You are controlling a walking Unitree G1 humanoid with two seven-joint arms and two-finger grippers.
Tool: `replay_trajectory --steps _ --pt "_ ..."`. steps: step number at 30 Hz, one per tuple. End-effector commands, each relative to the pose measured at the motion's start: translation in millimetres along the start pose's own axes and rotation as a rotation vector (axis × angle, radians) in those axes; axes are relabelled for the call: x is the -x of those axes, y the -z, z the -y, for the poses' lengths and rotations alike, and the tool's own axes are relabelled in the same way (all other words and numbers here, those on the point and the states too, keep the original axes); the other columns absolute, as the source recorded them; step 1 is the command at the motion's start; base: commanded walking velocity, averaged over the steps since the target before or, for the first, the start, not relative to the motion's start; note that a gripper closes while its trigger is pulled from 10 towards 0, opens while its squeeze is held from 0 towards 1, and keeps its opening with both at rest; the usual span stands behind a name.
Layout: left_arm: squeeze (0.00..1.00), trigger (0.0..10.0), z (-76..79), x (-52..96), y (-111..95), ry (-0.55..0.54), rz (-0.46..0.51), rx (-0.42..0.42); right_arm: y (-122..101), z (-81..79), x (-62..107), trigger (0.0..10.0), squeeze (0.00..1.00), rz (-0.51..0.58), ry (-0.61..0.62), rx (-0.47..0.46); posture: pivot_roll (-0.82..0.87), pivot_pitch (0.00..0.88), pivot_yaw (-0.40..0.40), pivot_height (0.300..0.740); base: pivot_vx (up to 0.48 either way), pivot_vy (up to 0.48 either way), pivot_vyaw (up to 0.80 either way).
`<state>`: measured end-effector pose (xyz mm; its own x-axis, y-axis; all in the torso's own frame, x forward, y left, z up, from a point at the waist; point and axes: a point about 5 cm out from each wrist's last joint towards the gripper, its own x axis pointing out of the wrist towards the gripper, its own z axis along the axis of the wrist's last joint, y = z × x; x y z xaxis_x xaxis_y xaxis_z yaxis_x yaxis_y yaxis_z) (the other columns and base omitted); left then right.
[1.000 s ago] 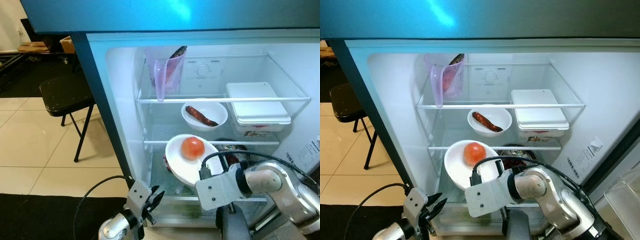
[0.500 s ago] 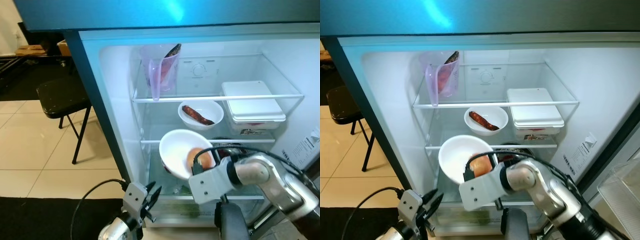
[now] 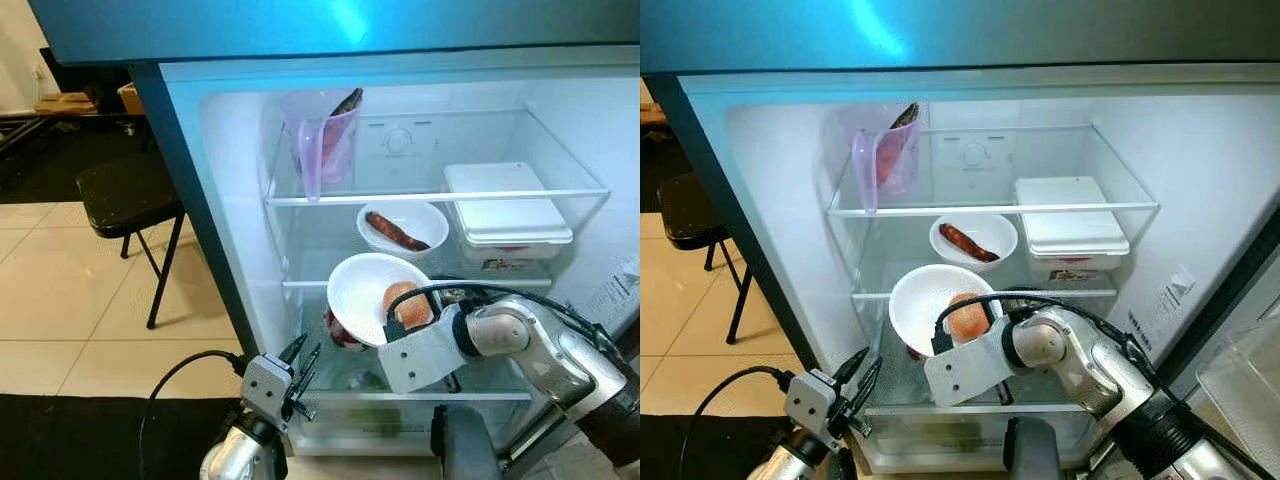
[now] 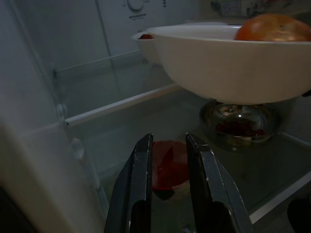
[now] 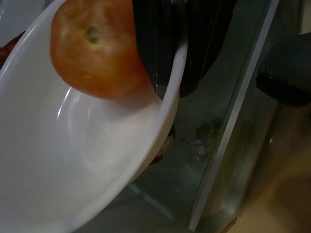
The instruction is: Restocking fridge
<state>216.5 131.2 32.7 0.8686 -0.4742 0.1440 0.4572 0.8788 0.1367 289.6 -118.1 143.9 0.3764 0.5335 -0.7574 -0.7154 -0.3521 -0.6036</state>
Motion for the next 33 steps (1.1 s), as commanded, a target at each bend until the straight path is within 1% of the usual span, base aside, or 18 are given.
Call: replay_trajectory --steps 1,2,5,8,10,12,17,20,24,26,33 --pt "0.0 10.0 2.2 -0.8 0.1 -0.041 0.0 0.045 1.4 12.3 5.2 10.0 0.0 -0.018 0.03 0.053 -0.03 0.0 0.028 0.476 0.0 0.0 0.0" --pt "0.0 10.0 3.4 -0.9 -0.8 -0.062 0.001 0.073 4.2 16.4 4.8 10.0 0.0 -0.024 0.028 0.067 -0.03 0.0 0.027 0.476 0.0 0.0 0.0" --pt "0.0 10.0 6.3 -1.9 -3.1 -0.069 0.008 0.094 6.5 18.8 3.2 10.0 0.0 -0.031 0.022 0.085 -0.03 0.0 0.025 0.476 0.0 0.0 0.0" --pt "0.0 10.0 7.1 -2.1 -3.9 -0.069 0.009 0.098 7.1 19.2 2.8 10.0 0.0 -0.033 0.02 0.09 -0.03 0.0 0.025 0.476 0.0 0.0 0.0" --pt "0.0 10.0 9.4 -1.0 -4.6 -0.098 0.006 0.142 7.6 23.6 2.6 10.0 0.0 -0.033 0.018 0.114 -0.03 0.0 0.019 0.476 0.0 0.0 0.0" --pt "0.0 10.0 10.3 0.9 -5.1 -0.124 0.002 0.163 9.6 27.8 2.9 10.0 0.0 -0.039 0.011 0.139 -0.03 0.0 0.015 0.476 0.0 0.0 0.0" --pt "0.0 10.0 10.2 0.9 -7.4 -0.138 0.01 0.168 12.4 29.7 2.9 10.0 0.0 -0.047 0.004 0.152 -0.03 0.0 0.008 0.476 0.0 0.0 0.0" --pt "0.0 10.0 9.7 -2.5 -16.4 -0.152 0.037 0.169 14.0 37.9 -1.7 10.0 0.0 -0.042 0.008 0.168 -0.02 0.0 0.0 0.476 0.0 0.0 0.0" --pt "0.0 10.0 10.1 -1.1 -17.7 -0.149 0.035 0.163 12.5 40.6 -4.3 10.0 0.0 -0.034 0.01 0.184 -0.02 0.0 -0.002 0.476 0.0 0.0 0.0" --pt "0.0 10.0 8.8 4.0 -18.5 -0.154 0.021 0.154 6.2 44.3 -9.8 10.0 0.0 -0.005 -0.007 0.22 -0.01 0.0 -0.006 0.476 0.0 0.0 0.0" --pt "0.0 10.0 6.8 8.0 -18.9 -0.159 0.008 0.144 -4.7 45.0 -14.9 10.0 0.0 0.049 -0.046 0.25 0.0 0.0 -0.011 0.476 0.0 0.0 0.0"
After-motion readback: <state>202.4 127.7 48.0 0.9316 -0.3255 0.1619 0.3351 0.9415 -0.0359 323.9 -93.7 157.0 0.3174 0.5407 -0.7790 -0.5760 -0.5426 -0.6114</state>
